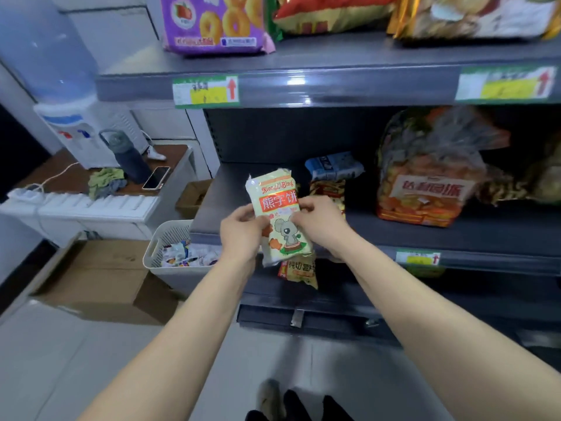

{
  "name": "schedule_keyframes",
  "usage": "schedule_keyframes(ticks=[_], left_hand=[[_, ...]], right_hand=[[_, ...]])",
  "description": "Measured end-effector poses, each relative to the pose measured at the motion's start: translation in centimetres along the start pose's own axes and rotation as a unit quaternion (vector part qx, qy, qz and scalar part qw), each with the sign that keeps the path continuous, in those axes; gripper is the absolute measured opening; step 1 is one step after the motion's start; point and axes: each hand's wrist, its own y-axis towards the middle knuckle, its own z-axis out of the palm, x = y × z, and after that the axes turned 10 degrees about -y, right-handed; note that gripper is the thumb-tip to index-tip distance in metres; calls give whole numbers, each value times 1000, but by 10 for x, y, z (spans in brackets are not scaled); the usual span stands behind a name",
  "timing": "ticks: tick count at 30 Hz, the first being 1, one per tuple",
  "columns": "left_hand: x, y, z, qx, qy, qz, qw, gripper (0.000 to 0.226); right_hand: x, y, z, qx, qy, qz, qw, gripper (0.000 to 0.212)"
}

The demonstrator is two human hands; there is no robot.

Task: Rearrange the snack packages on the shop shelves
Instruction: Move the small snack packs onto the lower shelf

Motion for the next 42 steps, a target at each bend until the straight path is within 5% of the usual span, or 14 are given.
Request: schedule_keyframes(ticks=[10,18,25,34,42], left_hand=[[5,-149,134,148,-8,104,983,17],[-35,-221,252,306,-23,200,931,21],[-90,-230,356,386,-48,254,886,34],[-141,-165,476,384,-71,288,874,38],[-142,-123,531,410,19,221,885,58]], right_hand=[[-77,-125,-154,-205,21,-9,978,16],[-107,-173,-280,-415,23,-22,909,18],[-103,-161,-386,-502,-10,-65,862,18],[-84,-78,-489,-467,-51,-84,879,20],[-112,-11,-528,-408,-61,-15,911,26]])
